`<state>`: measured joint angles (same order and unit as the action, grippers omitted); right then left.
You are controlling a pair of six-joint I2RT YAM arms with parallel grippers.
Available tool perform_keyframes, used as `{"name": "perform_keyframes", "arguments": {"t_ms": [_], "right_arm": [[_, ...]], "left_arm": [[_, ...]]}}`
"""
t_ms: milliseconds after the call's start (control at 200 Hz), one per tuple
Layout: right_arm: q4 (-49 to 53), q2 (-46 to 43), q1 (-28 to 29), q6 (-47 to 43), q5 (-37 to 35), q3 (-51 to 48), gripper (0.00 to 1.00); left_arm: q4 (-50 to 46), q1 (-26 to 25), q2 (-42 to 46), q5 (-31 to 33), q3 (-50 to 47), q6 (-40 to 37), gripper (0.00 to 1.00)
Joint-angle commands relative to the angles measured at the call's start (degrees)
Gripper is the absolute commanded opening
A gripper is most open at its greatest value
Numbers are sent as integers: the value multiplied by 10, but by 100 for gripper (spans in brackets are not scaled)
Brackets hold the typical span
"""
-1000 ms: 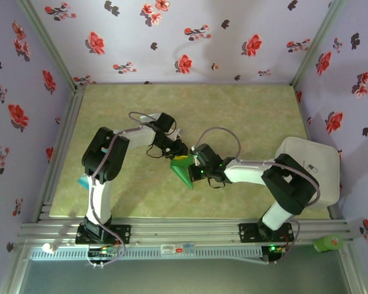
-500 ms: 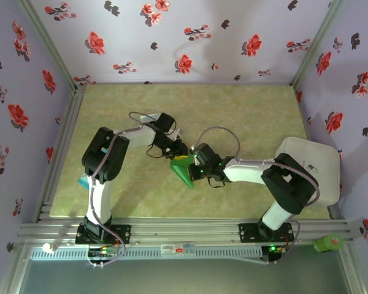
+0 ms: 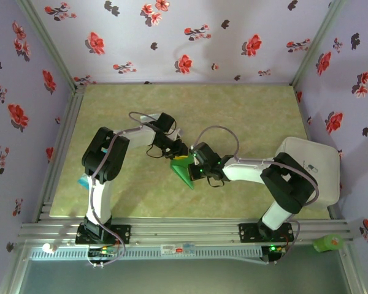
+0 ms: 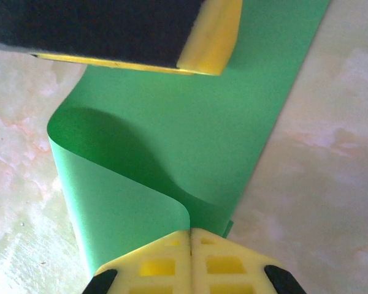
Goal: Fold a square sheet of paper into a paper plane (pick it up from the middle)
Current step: Third fold the triangle at the center of the table.
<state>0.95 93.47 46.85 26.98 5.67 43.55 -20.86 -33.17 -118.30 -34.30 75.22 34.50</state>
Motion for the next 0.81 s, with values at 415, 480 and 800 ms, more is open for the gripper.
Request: {"name": "perform_keyframes", "arguments": {"t_ms": [415, 480, 800], "right_arm": [[6, 7, -4, -5, -14, 12, 0], [6, 9, -4, -5, -13, 12, 0], [9, 16, -4, -5, -8, 15, 0]], "left_arm": [[-16, -2, -4, 31, -16, -4, 27], [-16, -3, -4, 31, -16, -4, 27], [-15, -2, -6, 31, -17, -4, 27]]}}
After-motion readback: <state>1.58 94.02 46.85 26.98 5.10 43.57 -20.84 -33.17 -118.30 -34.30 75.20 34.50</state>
